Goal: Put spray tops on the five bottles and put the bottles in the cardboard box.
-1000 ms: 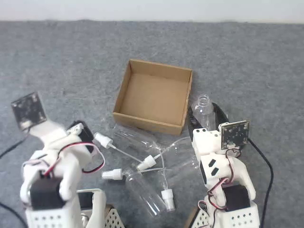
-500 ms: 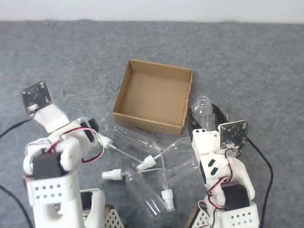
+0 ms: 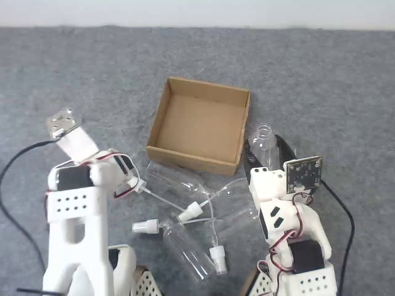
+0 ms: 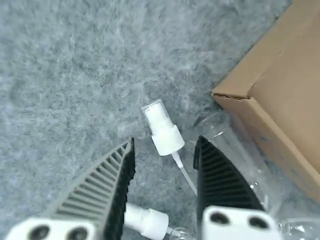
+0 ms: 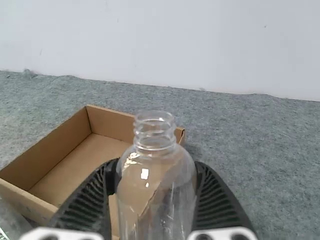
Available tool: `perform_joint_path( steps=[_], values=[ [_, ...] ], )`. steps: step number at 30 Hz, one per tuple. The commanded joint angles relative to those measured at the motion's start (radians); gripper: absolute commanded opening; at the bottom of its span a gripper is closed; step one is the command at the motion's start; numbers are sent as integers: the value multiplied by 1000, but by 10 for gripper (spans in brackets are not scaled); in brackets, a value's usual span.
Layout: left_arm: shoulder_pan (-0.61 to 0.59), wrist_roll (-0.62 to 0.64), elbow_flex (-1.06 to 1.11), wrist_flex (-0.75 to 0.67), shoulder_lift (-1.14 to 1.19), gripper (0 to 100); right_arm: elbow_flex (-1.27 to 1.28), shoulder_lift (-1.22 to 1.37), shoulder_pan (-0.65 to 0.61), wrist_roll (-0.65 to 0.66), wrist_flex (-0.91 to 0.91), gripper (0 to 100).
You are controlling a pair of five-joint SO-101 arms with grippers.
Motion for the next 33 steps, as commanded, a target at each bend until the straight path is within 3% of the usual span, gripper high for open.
perform_joint_path(
  steps=[1,11,33],
  values=[
    [-3,14,-2,-64,51,175,-12,-12,8,-6,-30,9],
    [-3,17,5,-184,275,174,-12,-12,7,-6,-30,9],
    [5,192,-8,-381,539,173,-12,-12,7,-6,-30,9]
  ],
)
